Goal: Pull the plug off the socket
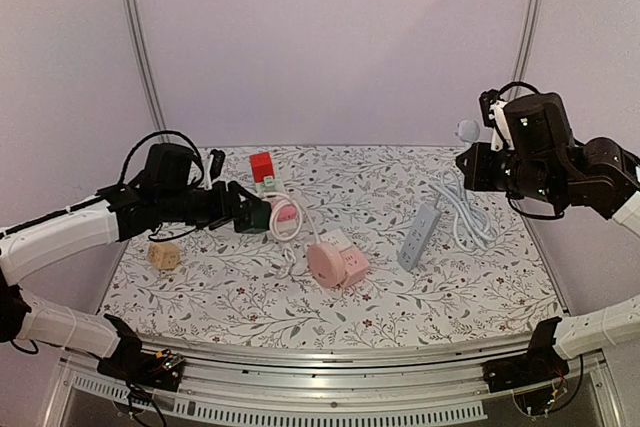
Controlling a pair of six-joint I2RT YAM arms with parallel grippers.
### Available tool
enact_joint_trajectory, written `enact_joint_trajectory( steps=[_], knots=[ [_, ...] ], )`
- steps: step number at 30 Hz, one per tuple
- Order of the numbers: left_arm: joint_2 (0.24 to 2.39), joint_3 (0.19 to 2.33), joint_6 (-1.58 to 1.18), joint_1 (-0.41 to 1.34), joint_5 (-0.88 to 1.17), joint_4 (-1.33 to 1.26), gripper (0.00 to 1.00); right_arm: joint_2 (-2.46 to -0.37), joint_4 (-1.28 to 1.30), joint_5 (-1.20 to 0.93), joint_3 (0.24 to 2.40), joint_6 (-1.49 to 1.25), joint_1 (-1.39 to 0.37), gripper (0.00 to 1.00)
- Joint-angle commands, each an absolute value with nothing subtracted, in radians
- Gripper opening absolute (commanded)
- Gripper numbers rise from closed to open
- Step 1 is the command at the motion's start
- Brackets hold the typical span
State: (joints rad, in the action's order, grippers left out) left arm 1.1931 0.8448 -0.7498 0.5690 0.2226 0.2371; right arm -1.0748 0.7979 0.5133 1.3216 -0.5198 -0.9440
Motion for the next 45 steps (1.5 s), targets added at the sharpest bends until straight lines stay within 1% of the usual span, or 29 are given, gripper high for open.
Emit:
enact_joint_trajectory(
  steps=[1, 8, 12, 14, 20, 23, 26, 29, 30, 35, 37, 42, 45],
  knots=[
    [1.128, 0.796, -0.721, 0.558, 0.303, 0.115, 0.08, -1.077, 0.863, 0.560, 1.304, -0.549, -0.807, 0.00],
    [1.048, 0.710, -0.717, 0.560, 0.339, 0.085, 0.08, -1.165, 0.778, 0.437, 1.194, -0.523, -0.600, 0.00],
    [0.996, 0.669, -0.722, 0.558, 0.315, 0.129, 0.08, -1.214, 0.597, 0.224, 1.079, -0.538, -0.468, 0.00],
    [0.971, 0.648, -0.727, 0.558, 0.320, 0.136, 0.08, -1.240, 0.548, 0.148, 1.050, -0.552, -0.425, 0.00],
    [0.929, 0.617, -0.732, 0.559, 0.321, 0.149, 0.08, -1.383, 0.540, 0.115, 1.048, -0.534, -0.366, 0.00],
    [0.934, 0.630, -0.717, 0.558, 0.322, 0.168, 0.08, -1.433, 0.521, 0.087, 1.026, -0.548, -0.323, 0.04],
    [0.942, 0.645, -0.703, 0.560, 0.325, 0.175, 0.08, -1.452, 0.479, 0.080, 0.999, -0.562, -0.308, 0.10],
    [0.956, 0.652, -0.690, 0.560, 0.337, 0.164, 0.08, -1.479, 0.472, 0.084, 0.994, -0.573, -0.296, 0.13],
    [0.960, 0.651, -0.686, 0.560, 0.344, 0.150, 0.08, -1.487, 0.471, 0.088, 0.994, -0.575, -0.292, 0.15],
    [0.982, 0.656, -0.672, 0.564, 0.375, 0.115, 0.08, -1.529, 0.468, 0.096, 0.998, -0.583, -0.281, 0.38],
    [0.986, 0.661, -0.657, 0.569, 0.377, 0.115, 0.07, -1.519, 0.465, 0.097, 0.997, -0.579, -0.281, 0.40],
    [0.979, 0.667, -0.620, 0.584, 0.387, 0.108, 0.08, -1.419, 0.468, 0.044, 1.003, -0.540, -0.282, 0.58],
    [0.974, 0.677, -0.587, 0.612, 0.390, 0.107, 0.08, -1.328, 0.475, -0.064, 1.009, -0.514, -0.291, 0.68]
  ],
)
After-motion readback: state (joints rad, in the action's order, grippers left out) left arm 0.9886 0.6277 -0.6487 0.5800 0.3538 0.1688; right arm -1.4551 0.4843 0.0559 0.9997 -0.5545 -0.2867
